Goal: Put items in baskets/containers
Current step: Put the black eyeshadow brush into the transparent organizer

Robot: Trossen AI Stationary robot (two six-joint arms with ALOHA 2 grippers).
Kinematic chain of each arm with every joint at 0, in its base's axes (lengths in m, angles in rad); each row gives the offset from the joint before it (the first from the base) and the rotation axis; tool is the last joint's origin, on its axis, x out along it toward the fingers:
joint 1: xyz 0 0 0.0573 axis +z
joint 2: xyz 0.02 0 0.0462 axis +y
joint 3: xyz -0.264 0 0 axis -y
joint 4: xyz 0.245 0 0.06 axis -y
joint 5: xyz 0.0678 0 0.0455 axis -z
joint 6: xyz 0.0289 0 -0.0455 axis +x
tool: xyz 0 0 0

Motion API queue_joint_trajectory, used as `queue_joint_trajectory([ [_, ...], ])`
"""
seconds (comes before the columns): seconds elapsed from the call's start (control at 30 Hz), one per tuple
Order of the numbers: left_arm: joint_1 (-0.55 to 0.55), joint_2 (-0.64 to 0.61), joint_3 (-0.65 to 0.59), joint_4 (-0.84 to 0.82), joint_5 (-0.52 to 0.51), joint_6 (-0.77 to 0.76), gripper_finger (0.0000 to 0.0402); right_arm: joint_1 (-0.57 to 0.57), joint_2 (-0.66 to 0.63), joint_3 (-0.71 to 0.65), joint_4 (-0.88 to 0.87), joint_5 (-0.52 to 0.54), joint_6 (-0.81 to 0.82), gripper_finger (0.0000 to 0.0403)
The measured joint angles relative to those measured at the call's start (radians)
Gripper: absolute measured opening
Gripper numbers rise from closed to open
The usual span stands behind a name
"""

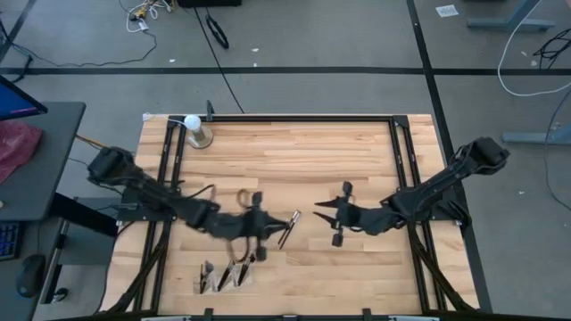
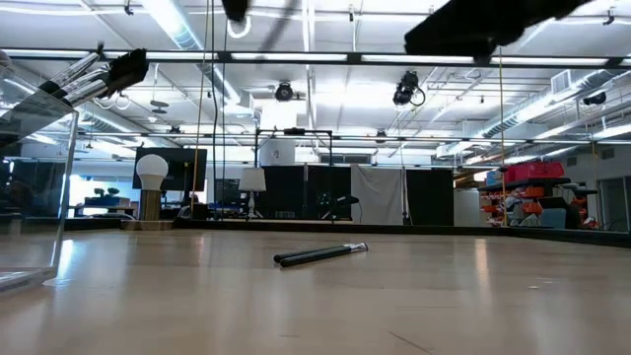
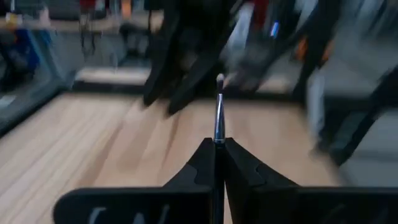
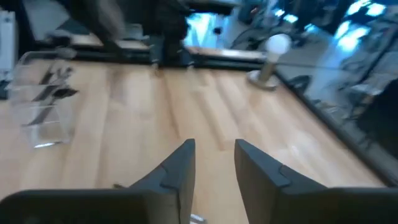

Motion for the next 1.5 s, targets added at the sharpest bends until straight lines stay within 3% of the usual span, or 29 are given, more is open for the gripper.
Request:
queue_joint_trajectory([
  [0.17, -0.176, -0.021, 0.001, 0.156, -0.201, -0.022, 0.0012, 0.027, -0.034, -0.149, 0.229, 0.035, -0.004, 0.0116],
  [0.4, -0.389, 0.039, 0.0, 0.162, -0.565, -0.156, 0.0012, 0.027, -0.034, -0.289, 0.546, 0.025, -0.051, 0.0116],
  [0.6, -0.507, 0.088, 0.0, 0.157, -0.728, -0.204, 0.0012, 0.027, -0.034, -0.299, 0.62, -0.038, -0.098, 0.0116],
  [1.0, -0.523, 0.238, 0.0, 0.144, -0.733, -0.28, 0.0022, 0.027, -0.034, -0.299, 0.645, -0.063, -0.108, 0.0117],
  [1.5, -0.518, 0.24, 0.0, -0.187, -0.63, -0.558, 0.0028, 0.027, -0.034, -0.299, 0.637, -0.083, -0.109, 0.0117],
])
